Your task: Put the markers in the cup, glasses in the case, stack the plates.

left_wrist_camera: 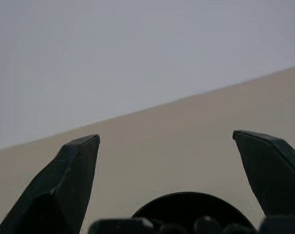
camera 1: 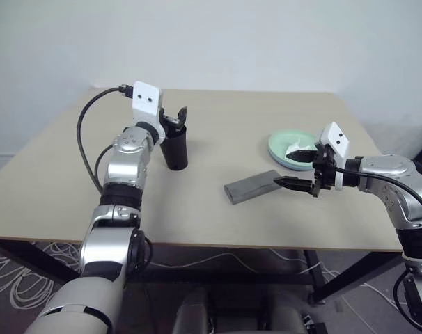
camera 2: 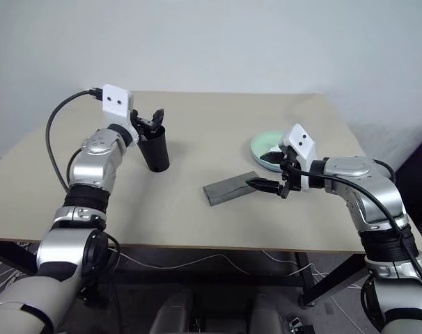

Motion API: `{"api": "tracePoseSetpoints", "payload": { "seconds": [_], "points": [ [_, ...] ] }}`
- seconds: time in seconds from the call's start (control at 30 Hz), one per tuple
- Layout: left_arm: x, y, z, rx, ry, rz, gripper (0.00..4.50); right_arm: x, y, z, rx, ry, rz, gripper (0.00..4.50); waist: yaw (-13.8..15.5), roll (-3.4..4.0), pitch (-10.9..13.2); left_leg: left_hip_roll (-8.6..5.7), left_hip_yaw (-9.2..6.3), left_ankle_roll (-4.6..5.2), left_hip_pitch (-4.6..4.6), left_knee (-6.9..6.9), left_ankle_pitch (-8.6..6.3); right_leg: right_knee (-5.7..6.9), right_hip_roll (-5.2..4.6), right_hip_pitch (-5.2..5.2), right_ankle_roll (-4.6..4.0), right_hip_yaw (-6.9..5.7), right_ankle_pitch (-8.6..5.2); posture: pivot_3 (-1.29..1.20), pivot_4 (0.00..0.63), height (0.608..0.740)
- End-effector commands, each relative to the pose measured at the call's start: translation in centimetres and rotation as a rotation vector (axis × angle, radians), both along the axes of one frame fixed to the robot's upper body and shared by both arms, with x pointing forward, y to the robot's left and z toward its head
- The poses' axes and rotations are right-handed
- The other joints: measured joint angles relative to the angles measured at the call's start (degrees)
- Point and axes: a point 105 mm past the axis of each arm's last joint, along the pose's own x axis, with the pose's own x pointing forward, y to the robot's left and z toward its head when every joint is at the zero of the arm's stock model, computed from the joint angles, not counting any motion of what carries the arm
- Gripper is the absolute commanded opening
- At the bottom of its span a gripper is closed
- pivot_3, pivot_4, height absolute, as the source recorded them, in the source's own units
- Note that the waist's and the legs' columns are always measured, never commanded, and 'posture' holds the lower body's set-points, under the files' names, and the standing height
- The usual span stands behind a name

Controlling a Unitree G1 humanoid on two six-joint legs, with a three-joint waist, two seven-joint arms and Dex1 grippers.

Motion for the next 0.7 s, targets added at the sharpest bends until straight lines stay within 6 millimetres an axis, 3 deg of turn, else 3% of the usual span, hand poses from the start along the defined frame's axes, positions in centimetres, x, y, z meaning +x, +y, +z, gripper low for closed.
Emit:
{"api": "tracePoseSetpoints", "payload": {
  "seconds": [0.03, 0.2, 0.37, 0.6, 0.7],
  "points": [
    [-1.9, 0.8, 3.1, 0.028, -0.067, -0.062, 4.46, 0.4, -0.3, 1.6, 0.013, -0.062, -0.007, 4.50, -0.1, 0.00, 0.0, 0.01, 0.00, -0.01, 0.00, -0.01, 0.00, -0.01, 0.02, -0.01, -0.01, 0.00, 0.01, 0.00, 0.000, 0.639],
    [-5.5, 4.0, 3.0, 0.065, 0.022, -0.124, 4.46, 0.7, -0.6, 1.7, 0.016, -0.065, -0.019, 4.50, -0.5, 0.02, 0.0, 0.04, -0.01, -0.04, 0.05, -0.02, 0.00, 0.03, 0.04, -0.05, 0.05, 0.00, -0.03, 0.00, 0.000, 0.639],
    [-9.3, 7.5, 0.6, 0.050, 0.160, -0.128, 4.46, 1.3, -0.5, 1.9, 0.046, -0.067, -0.030, 4.50, -0.8, 0.03, 0.0, 0.05, -0.06, -0.09, 0.08, -0.03, -0.03, 0.03, -0.01, -0.08, 0.22, 0.01, -0.13, 0.00, 0.000, 0.639],
    [-11.5, 9.2, -3.6, -0.012, 0.261, -0.045, 4.46, 1.2, 1.3, 2.0, 0.084, -0.066, 0.002, 4.50, -0.2, 0.04, 0.0, 0.05, -0.07, 0.06, 0.08, -0.07, -0.14, 0.03, -0.07, -0.09, 0.21, 0.00, -0.12, 0.00, 0.000, 0.639],
    [-11.7, 9.9, -4.3, -0.034, 0.270, -0.008, 4.46, 1.4, 1.5, 2.4, 0.096, -0.076, 0.000, 4.50, 0.0, 0.03, 0.0, 0.04, -0.03, -0.11, 0.06, -0.11, -0.07, 0.03, -0.06, -0.14, 0.22, 0.00, -0.13, 0.00, 0.000, 0.639]
  ]
}}
